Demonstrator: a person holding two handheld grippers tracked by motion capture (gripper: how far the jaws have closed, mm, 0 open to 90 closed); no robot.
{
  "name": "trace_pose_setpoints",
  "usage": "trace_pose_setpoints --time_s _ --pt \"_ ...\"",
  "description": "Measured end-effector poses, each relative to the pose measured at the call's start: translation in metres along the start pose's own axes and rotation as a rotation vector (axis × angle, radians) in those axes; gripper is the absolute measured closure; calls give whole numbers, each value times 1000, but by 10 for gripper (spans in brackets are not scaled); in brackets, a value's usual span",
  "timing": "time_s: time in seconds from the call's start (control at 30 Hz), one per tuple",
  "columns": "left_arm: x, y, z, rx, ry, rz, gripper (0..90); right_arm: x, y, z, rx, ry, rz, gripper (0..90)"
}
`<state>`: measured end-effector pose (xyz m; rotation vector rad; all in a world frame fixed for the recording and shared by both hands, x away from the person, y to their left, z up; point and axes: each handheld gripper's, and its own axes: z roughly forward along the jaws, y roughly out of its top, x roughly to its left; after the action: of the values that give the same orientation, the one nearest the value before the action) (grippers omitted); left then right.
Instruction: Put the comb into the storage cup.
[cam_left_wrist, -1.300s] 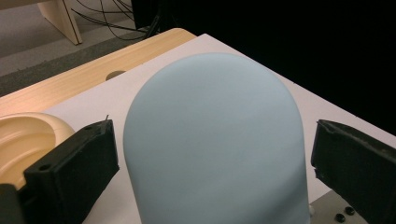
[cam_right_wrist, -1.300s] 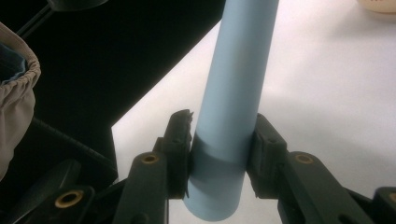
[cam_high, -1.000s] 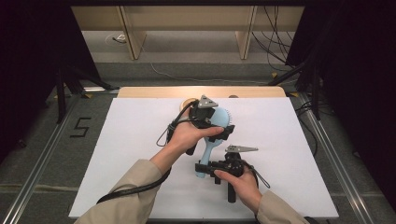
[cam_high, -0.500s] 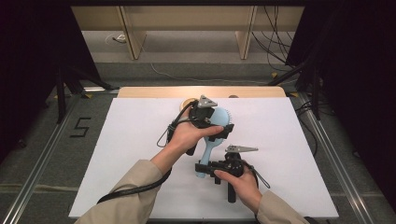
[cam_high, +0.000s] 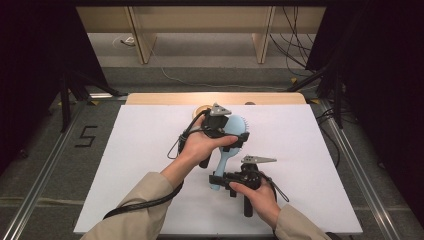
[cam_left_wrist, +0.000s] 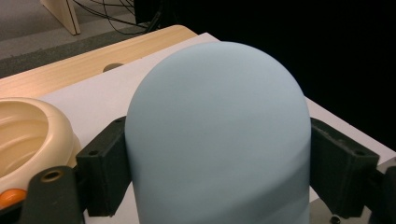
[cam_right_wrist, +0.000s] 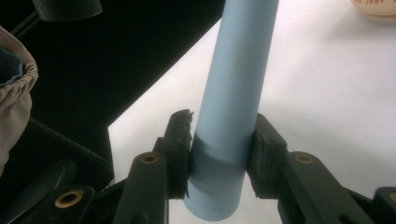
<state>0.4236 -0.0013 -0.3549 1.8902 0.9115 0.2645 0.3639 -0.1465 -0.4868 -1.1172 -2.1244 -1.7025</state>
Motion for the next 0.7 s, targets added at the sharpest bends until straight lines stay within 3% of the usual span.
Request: trace_pose_setpoints --time_s 0.53,0.7 --pt "-3 -4 -5 -40 -28 39 187 0 -1 1 -11 -47 -46 641" --pt "-4 -5 -7 -45 -26 47 188 0 -1 1 -11 -68 -59 576"
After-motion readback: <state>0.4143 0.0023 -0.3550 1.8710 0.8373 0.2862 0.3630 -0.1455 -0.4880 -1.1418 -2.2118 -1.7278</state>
